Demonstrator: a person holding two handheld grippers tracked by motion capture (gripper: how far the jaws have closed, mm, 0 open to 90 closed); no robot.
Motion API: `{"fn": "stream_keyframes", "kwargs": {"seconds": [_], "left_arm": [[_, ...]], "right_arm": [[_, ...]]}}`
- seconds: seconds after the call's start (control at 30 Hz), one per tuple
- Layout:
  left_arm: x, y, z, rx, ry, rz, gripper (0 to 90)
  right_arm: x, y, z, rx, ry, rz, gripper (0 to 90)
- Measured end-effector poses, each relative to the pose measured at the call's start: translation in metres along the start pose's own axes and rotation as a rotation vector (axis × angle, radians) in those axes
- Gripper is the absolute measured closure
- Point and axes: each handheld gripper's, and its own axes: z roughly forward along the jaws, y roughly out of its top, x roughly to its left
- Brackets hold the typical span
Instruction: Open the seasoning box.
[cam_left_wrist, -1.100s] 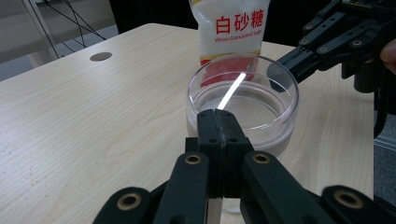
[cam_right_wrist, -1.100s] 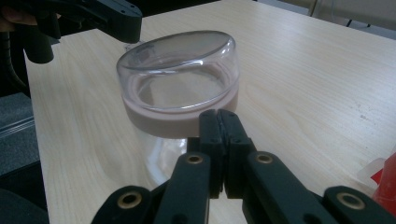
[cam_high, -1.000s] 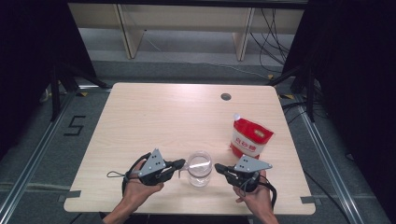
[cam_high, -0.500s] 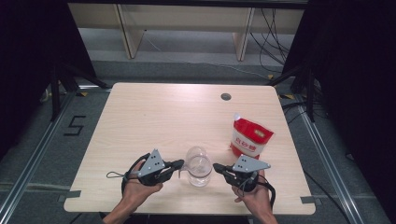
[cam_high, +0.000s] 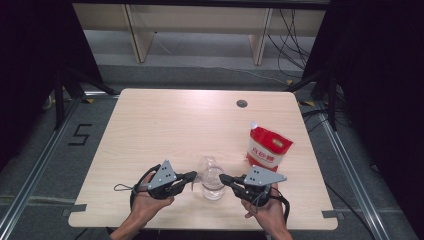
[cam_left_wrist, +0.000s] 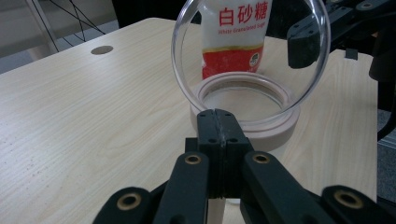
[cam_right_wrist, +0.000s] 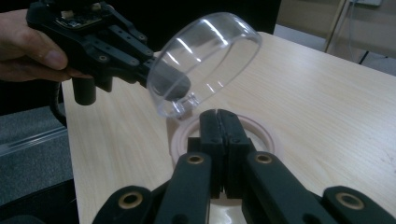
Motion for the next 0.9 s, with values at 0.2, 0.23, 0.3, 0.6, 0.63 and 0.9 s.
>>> {"fn": "stream_keyframes", "kwargs": {"seconds": [0.2,0.23,0.3,0.6,0.63,0.9], "left_arm": [[0.001,0.000,0.000,-0.003,-0.008,-0.005,89.1],[0.001,0.000,0.000,-0.003,-0.010,-0.003,89.0],[0.001,0.000,0.000,-0.005,-0.008,-0.003,87.8],[0.004,-0.008,-0.011,-0.009,-0.025,-0.066,78.4],[0.004,-0.010,-0.012,0.002,-0.032,-0.070,75.9],[-0.002,-0.026,-0.023,0.072,-0.015,-0.078,46.1]], "right_arm": [[0.008,0.006,0.006,0.009,0.015,-0.034,90.0],[0.009,0.006,0.006,0.009,0.012,-0.023,90.0],[0.010,0.007,0.009,-0.009,0.007,-0.043,90.0],[0.012,0.009,0.009,-0.011,0.036,-0.019,90.0],[0.012,0.009,0.009,-0.007,0.032,-0.027,90.0],[0.015,0.012,0.011,-0.020,0.031,-0.040,89.7]]}}
